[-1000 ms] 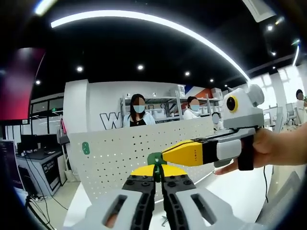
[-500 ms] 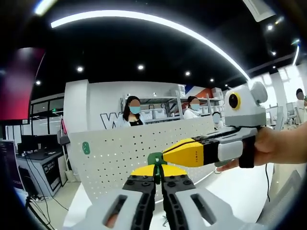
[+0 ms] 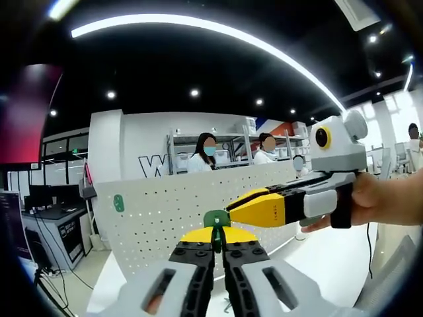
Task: Insert the hook assembly into the mounting plate slot until the hook locks in place.
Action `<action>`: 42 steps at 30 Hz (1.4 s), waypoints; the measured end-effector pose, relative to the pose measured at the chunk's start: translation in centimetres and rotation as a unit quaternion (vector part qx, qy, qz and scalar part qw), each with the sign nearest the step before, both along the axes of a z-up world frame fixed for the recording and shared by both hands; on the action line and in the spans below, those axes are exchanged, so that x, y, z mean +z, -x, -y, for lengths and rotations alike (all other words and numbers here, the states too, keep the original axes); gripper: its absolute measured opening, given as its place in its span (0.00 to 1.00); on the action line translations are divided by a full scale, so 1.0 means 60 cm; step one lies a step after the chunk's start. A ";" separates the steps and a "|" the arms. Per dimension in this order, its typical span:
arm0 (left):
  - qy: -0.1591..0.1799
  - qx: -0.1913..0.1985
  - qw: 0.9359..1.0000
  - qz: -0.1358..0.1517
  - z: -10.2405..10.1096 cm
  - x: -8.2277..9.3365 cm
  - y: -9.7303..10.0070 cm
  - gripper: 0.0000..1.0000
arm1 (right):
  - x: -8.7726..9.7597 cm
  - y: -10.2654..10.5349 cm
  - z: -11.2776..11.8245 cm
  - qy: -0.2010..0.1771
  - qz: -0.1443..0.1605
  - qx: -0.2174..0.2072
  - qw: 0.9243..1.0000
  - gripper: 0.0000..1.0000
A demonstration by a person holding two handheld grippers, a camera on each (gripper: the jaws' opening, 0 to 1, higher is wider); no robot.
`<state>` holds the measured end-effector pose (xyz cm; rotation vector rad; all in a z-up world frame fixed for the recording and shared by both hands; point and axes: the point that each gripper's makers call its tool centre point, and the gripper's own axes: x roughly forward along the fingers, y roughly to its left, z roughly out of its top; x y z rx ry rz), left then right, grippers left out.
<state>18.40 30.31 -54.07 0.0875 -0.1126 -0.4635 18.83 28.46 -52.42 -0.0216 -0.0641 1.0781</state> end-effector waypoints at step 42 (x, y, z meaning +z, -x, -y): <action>0.028 0.033 0.999 -0.012 -0.048 0.013 -0.041 0.03 | -0.038 0.005 0.176 0.077 -0.060 -0.074 0.992 0.58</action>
